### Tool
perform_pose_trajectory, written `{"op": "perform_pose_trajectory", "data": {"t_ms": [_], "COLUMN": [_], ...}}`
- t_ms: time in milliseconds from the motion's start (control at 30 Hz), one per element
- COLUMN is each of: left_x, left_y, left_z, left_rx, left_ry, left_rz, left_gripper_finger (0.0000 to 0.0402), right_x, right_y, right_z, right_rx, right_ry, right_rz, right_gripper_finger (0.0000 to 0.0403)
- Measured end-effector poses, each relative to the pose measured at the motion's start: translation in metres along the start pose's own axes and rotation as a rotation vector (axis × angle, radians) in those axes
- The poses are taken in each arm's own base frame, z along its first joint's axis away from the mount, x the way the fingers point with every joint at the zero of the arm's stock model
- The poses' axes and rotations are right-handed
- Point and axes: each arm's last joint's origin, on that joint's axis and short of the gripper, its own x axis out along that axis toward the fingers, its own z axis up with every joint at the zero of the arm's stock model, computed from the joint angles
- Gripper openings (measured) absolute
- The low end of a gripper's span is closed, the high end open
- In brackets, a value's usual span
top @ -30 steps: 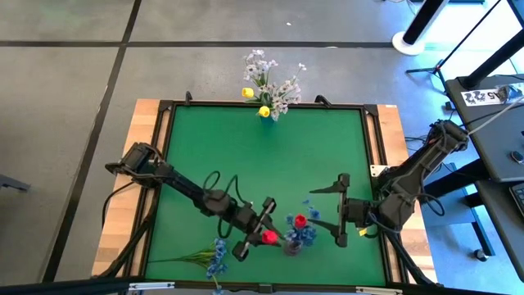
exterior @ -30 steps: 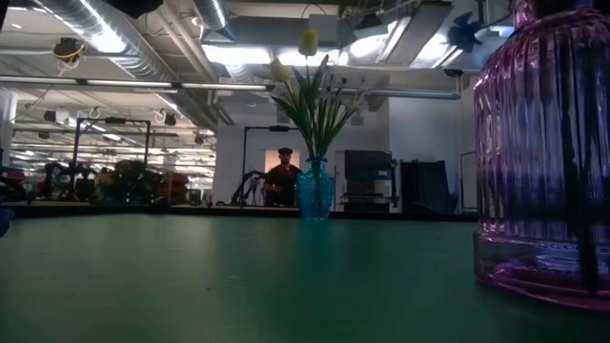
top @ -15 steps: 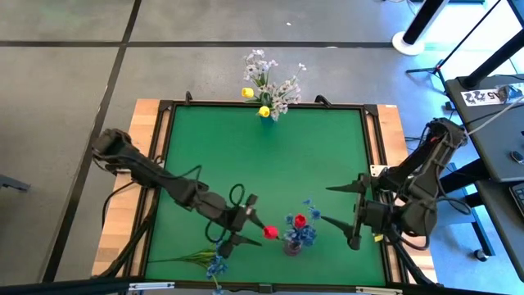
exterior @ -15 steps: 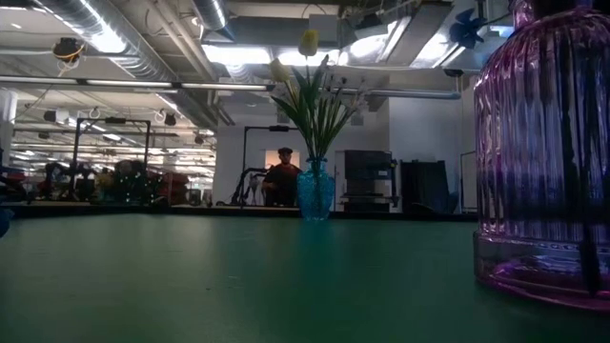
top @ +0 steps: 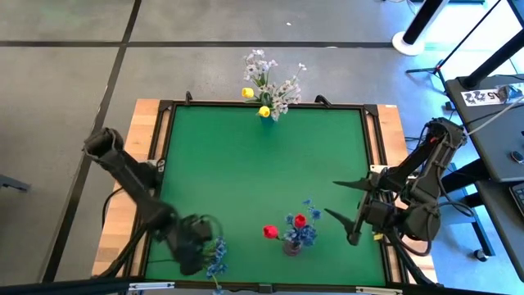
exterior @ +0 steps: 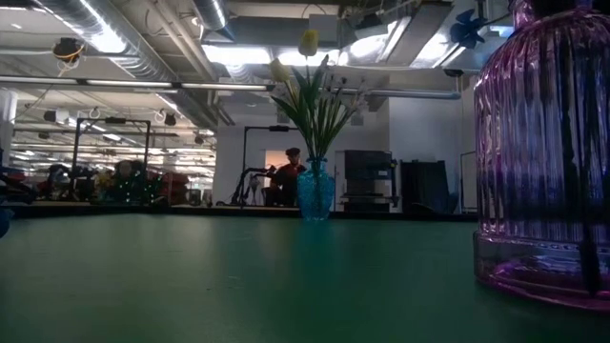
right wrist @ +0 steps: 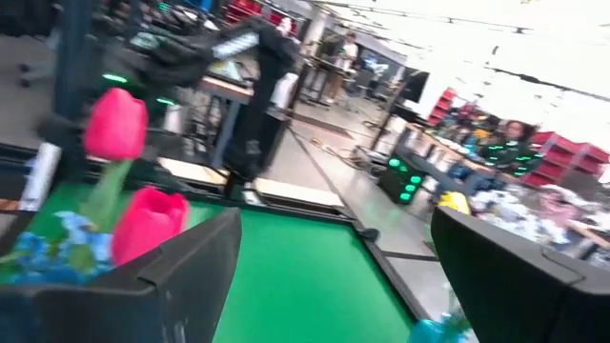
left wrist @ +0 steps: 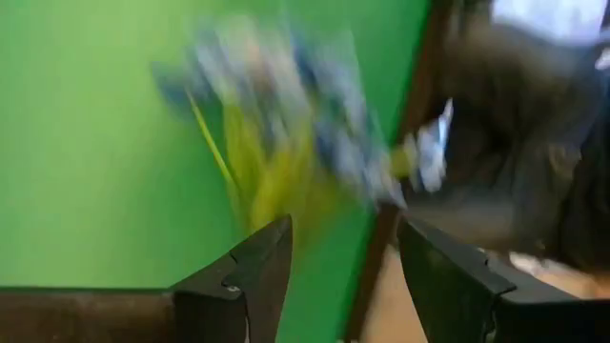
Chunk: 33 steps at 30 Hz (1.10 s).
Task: Sort flowers into vase by color
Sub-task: Put the blue flowers into the purple flower vase
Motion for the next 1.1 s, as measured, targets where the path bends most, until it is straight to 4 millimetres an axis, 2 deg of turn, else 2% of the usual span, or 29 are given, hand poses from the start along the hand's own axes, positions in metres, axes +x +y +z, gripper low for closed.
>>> {"op": "perform_pose_trajectory", "data": {"t_ms": [100, 233, 400, 500, 600, 767, 900, 1000, 1033, 1100], "left_x": [0.006, 0.022, 0.053, 0.071, 0.081, 0.084, 0.083, 0.070, 0.063, 0.050], "left_y": [-0.010, -0.008, -0.006, -0.002, 0.002, 0.004, 0.010, 0.030, 0.037, 0.038], "left_z": [-0.031, -0.057, -0.072, -0.077, -0.079, -0.077, -0.067, -0.049, -0.041, -0.024], "left_rx": [-0.018, 0.028, 0.134, 0.185, 0.182, 0.121, 0.068, 0.075, 0.086, 0.066], "left_ry": [0.062, 0.109, 0.145, 0.161, 0.169, 0.090, -0.004, -0.155, -0.196, -0.309], "left_rz": [0.010, 0.117, 0.196, 0.241, 0.300, 0.343, 0.395, 0.623, 0.693, 0.685], "left_gripper_finger": [0.0187, 0.0187, 0.0187, 0.0187, 0.0186, 0.0152, 0.0076, 0.0019, 0.0015, 0.0019], "right_x": [0.000, 0.000, -0.005, -0.016, -0.030, -0.052, -0.060, -0.061, -0.060, -0.060], "right_y": [-0.001, -0.001, 0.000, 0.002, 0.007, 0.017, 0.033, 0.043, 0.045, 0.044], "right_z": [0.000, 0.000, 0.001, 0.001, 0.001, 0.001, -0.005, -0.012, -0.016, -0.025], "right_rx": [-0.003, 0.031, 0.060, 0.041, 0.027, 0.105, 0.095, 0.035, 0.016, 0.011], "right_ry": [0.008, 0.007, 0.003, 0.003, -0.006, -0.032, -0.037, -0.033, -0.028, -0.011], "right_rz": [-0.034, -0.039, -0.034, -0.054, -0.037, 0.047, 0.083, 0.098, 0.096, 0.091], "right_gripper_finger": [0.0342, 0.0342, 0.0342, 0.0342, 0.0342, 0.0342, 0.0342, 0.0342, 0.0342, 0.0342]}}
